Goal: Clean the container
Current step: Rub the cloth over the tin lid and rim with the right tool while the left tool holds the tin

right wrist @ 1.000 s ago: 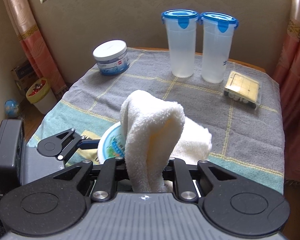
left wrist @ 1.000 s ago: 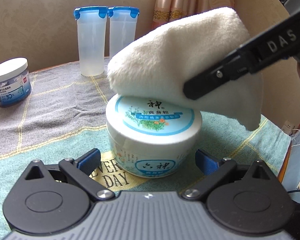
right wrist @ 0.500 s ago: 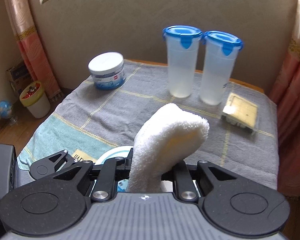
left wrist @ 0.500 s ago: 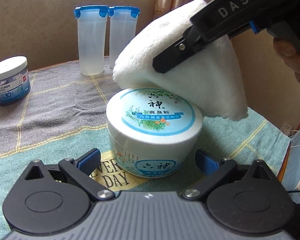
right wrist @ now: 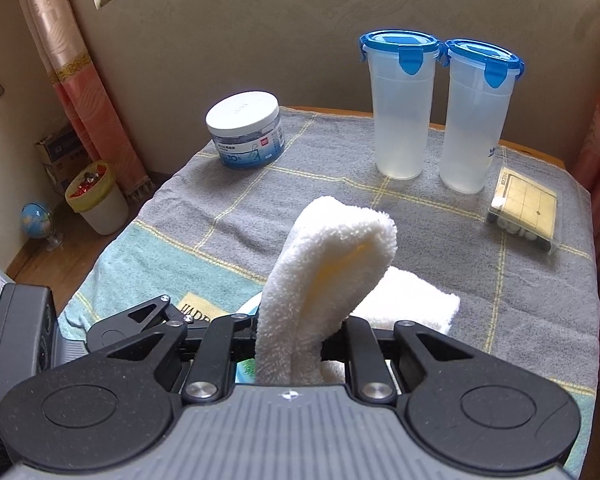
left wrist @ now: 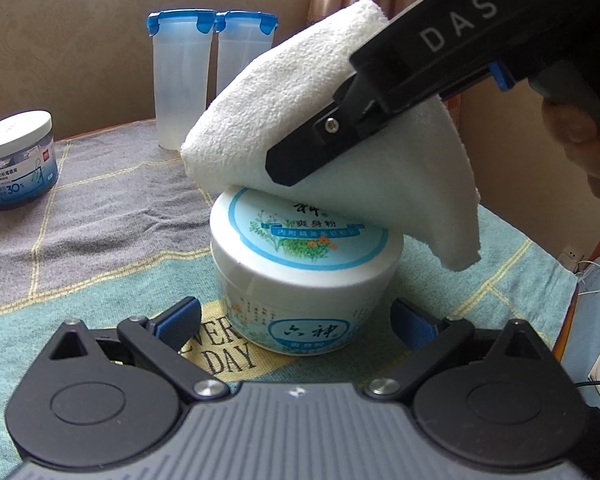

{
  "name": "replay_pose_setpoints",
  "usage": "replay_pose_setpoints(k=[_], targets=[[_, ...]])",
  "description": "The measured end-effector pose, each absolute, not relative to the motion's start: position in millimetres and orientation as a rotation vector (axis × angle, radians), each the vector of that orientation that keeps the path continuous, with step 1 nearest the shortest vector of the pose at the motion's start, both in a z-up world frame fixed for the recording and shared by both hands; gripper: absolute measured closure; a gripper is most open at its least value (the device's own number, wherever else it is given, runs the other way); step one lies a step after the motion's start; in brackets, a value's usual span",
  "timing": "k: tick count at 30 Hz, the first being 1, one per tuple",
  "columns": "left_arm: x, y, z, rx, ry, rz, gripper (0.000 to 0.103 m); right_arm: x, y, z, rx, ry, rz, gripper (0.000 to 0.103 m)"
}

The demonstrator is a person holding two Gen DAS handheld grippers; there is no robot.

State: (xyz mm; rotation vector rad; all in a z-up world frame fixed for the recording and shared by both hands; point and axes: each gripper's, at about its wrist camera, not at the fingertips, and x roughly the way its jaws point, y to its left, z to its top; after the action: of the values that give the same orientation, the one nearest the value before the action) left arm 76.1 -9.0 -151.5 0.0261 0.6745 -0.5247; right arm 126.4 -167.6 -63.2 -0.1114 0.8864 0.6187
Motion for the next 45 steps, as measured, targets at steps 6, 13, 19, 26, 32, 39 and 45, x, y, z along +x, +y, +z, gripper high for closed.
replay_pose_setpoints(k=[6, 13, 19, 26, 32, 39, 45], targets=[[75, -10, -151, 0.035, 0.673, -0.521, 0.003, 112, -165, -62, -0.135, 0.881, 0.665, 0.086], [74, -11, -152, 0.044, 0.674, -0.517, 0.003, 98, -162, -62, -0.152, 0.888, 0.713, 0.086], [73, -12, -152, 0.055, 0.675, -0.513, 0.003, 87, -168, -63, -0.153, 0.899, 0.720, 0.086], [71, -13, -151, 0.068, 0.675, -0.510, 0.003, 73, -182, -62, -0.166, 0.907, 0.694, 0.086], [70, -13, -151, 0.074, 0.676, -0.510, 0.003, 64, -195, -62, -0.174, 0.913, 0.663, 0.086], [68, -11, -150, 0.072, 0.676, -0.508, 0.003, 63, -205, -62, -0.172, 0.915, 0.619, 0.086], [65, -9, -150, 0.067, 0.678, -0.507, 0.003, 73, -215, -59, -0.165, 0.903, 0.556, 0.085]])
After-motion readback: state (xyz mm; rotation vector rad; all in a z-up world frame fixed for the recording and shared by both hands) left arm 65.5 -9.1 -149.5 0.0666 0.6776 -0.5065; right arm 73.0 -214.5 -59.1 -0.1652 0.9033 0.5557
